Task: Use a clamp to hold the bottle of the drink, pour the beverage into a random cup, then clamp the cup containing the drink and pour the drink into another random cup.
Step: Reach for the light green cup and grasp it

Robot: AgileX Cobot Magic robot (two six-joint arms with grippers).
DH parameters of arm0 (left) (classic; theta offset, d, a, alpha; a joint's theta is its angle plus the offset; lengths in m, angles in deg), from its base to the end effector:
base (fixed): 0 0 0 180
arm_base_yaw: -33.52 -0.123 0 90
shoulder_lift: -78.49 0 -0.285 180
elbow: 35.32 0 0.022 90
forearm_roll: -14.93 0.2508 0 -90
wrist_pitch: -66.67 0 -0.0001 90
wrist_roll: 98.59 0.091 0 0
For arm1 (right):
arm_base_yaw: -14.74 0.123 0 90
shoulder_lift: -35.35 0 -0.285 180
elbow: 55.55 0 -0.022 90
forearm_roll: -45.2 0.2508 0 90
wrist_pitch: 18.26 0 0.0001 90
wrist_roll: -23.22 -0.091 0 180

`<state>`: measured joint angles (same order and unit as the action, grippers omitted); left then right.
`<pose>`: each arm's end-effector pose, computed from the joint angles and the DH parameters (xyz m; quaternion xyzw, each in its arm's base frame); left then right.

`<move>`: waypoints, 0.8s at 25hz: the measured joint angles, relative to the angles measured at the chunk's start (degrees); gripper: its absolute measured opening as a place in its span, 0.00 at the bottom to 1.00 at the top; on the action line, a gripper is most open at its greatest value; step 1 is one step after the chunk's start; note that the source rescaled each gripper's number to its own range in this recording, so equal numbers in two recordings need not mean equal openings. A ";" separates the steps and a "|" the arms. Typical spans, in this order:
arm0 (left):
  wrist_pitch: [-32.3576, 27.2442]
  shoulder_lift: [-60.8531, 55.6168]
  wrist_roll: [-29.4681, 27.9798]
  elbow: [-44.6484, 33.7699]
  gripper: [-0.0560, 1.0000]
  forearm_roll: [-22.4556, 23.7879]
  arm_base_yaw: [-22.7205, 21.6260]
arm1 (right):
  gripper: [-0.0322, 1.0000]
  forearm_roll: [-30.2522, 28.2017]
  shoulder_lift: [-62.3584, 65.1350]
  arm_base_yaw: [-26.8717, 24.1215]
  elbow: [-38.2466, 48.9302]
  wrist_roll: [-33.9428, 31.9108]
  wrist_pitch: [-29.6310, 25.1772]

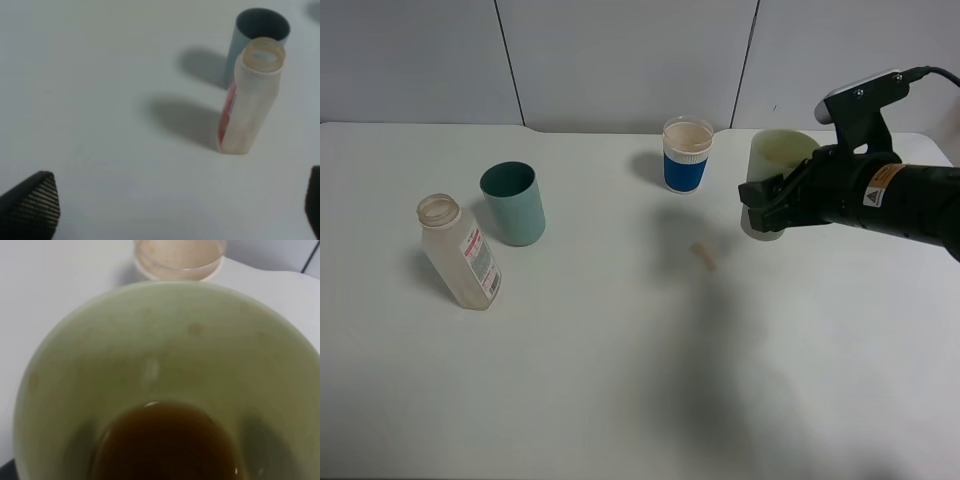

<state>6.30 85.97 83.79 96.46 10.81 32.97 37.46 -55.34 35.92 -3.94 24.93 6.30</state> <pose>-0.0061 -0.0057 0.2797 0.0150 0.8477 -0.0224 0.5298 0.2354 0.0967 0.1803 -0.2352 0.8238 0.0796 0.5097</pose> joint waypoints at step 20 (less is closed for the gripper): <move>0.00 0.00 0.00 0.00 1.00 0.00 0.00 | 0.04 -77.32 -0.28 -6.12 -24.31 -82.73 -30.30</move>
<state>6.30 85.97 83.79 96.46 10.81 32.97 -39.85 -55.62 29.80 -28.25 -57.81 -24.00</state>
